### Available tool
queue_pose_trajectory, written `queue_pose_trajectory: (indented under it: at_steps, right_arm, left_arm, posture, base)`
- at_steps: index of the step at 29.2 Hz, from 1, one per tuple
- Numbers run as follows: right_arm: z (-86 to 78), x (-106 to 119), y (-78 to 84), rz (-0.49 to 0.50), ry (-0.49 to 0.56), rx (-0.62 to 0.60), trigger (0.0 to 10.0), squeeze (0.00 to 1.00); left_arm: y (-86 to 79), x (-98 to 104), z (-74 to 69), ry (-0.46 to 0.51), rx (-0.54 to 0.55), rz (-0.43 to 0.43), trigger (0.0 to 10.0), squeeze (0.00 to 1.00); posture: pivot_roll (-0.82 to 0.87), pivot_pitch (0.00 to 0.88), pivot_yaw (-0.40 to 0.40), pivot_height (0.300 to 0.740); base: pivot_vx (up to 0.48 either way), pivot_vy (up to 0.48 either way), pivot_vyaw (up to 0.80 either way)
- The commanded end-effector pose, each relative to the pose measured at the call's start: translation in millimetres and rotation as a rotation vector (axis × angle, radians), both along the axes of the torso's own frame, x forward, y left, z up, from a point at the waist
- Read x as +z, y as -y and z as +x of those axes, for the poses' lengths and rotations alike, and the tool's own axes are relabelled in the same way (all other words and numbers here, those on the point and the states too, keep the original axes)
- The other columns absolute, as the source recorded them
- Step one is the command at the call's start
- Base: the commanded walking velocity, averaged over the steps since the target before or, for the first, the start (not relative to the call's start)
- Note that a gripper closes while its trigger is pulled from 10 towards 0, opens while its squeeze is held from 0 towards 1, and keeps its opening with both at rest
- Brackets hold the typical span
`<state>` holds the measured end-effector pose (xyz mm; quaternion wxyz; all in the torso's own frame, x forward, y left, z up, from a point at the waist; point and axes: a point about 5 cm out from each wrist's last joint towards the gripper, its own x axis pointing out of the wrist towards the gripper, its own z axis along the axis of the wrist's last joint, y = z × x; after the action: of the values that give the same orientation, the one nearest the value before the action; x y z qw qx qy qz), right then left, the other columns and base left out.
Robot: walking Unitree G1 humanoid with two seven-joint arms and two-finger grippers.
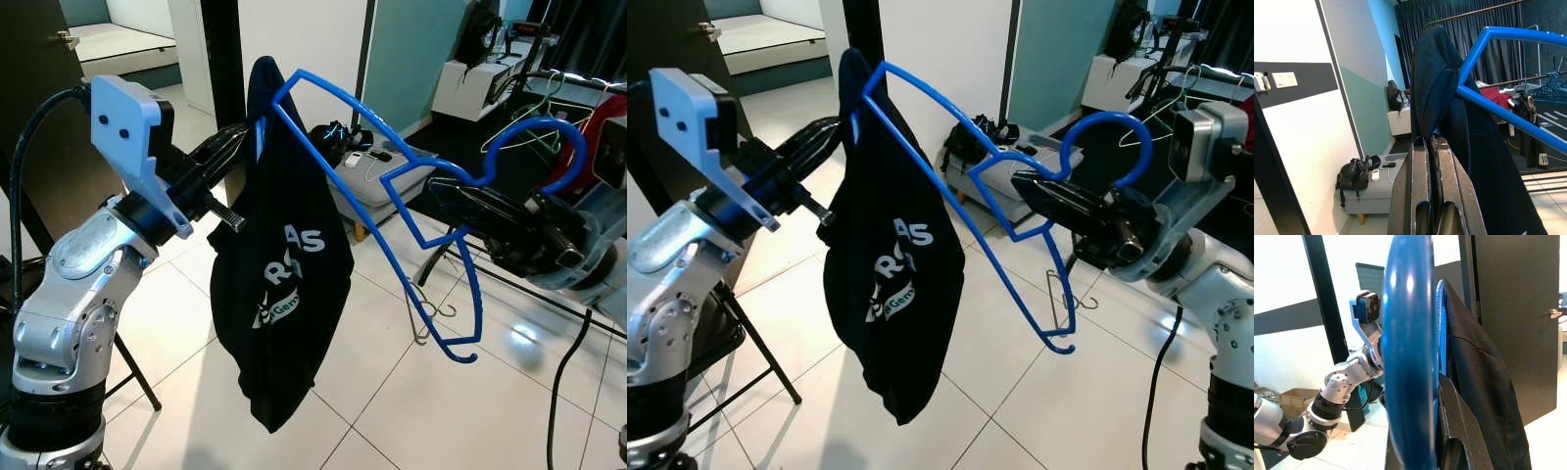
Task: Hang hanger
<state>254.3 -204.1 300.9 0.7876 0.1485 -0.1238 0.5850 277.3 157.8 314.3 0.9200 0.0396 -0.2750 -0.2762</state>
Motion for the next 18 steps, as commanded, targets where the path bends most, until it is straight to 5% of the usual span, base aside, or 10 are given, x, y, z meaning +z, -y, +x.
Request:
queue_pose_trajectory:
  at_steps: [1,8,13,18]
  right_arm:
    - [-2.2,6.5,3.3,0.010,0.041,-0.003,10.0,0.00]
    - [10.5,-10.3,0.1,-0.107,-0.009,-0.120,10.0,0.00]
    - [34.2,-26.1,-2.6,-0.148,-0.099,-0.288,10.0,0.00]
    - [36.1,-32.6,-7.1,-0.165,-0.123,-0.281,10.0,0.00]
  left_arm:
    - [-0.6,-3.6,1.1,-0.018,-0.001,-0.008,0.0,0.00]
    - [-2.4,-1.5,0.5,-0.013,0.002,-0.009,0.0,0.00]
    - [-3.3,7.0,-1.8,0.013,-0.003,-0.010,0.0,0.00]
    - [-3.1,9.1,-3.0,0.021,-0.007,-0.004,0.0,0.00]
  posture:
    - [-0.03,0.000,-0.035,0.740]
    - [-0.02,0.000,-0.034,0.740]
    - [-0.02,0.000,-0.033,0.740]
    - [-0.01,0.000,-0.036,0.740]
  base:
    - [0.000,0.000,0.00]
    - [0.000,0.000,0.00]
    - [0.000,0.000,0.00]
    - [0.000,0.000,0.00]
